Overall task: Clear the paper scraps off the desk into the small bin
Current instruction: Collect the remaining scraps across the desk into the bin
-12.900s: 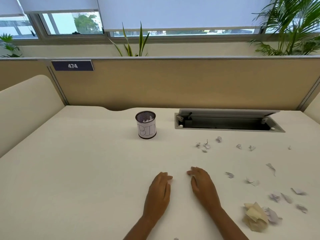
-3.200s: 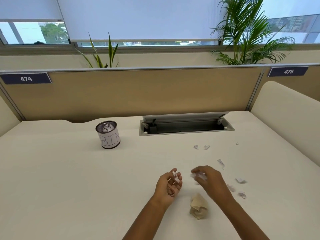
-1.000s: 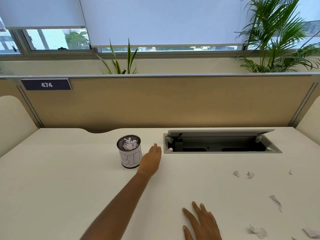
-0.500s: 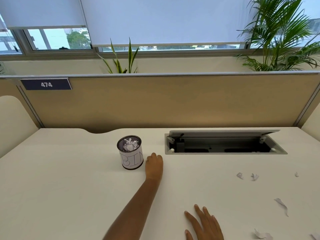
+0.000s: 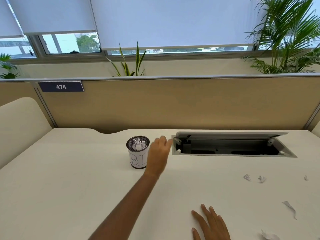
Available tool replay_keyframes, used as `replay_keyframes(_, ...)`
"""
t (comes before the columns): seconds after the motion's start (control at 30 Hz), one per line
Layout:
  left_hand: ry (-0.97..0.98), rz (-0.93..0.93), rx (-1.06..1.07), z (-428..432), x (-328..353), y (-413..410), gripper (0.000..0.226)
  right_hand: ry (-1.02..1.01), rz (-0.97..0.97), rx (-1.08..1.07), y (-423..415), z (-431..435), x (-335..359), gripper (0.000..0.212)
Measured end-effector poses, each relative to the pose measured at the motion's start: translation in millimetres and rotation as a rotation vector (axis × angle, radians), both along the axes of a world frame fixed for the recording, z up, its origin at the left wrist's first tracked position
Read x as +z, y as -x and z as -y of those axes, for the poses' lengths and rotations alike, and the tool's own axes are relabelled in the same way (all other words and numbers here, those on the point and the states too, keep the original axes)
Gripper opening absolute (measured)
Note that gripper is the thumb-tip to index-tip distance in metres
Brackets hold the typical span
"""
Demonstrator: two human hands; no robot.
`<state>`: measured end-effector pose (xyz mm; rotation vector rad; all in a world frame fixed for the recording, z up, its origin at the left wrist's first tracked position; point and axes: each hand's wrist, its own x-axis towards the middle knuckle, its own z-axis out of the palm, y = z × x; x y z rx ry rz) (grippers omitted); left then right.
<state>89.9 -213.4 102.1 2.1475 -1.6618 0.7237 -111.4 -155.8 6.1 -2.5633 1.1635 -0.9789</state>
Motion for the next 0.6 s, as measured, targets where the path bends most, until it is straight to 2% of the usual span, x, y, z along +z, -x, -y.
replay_keyframes(0.07,0.046,0.023,0.064,0,16,-14,0.044,0.016,0.009,0.003,0,-1,0,0.062)
replay_keyframes(0.13,0.052,0.031,0.138,-2,23,-29,0.041,0.033,0.012,-0.001,-1,-2,0,0.079)
replay_keyframes(0.2,0.016,0.015,0.227,-5,23,-39,0.039,0.046,0.018,-0.014,-1,-3,0,0.084)
replay_keyframes(0.27,-0.025,-0.047,0.316,-9,19,-46,0.035,0.046,0.013,-0.024,-1,-2,-2,0.085)
replay_keyframes(0.37,-0.132,-0.319,0.327,-9,14,-54,0.027,0.03,0.035,-0.039,1,-4,-1,0.083)
replay_keyframes(0.43,-0.153,-0.332,0.324,-10,14,-51,0.024,0.021,0.021,-0.035,2,-6,1,0.073)
replay_keyframes(0.5,-0.08,-0.284,0.275,-10,12,-49,0.023,0.018,-0.011,-0.029,7,-5,2,0.063)
replay_keyframes(0.6,-0.085,-0.223,0.289,-8,0,-42,0.038,0.053,-0.056,-0.035,10,-6,0,0.072)
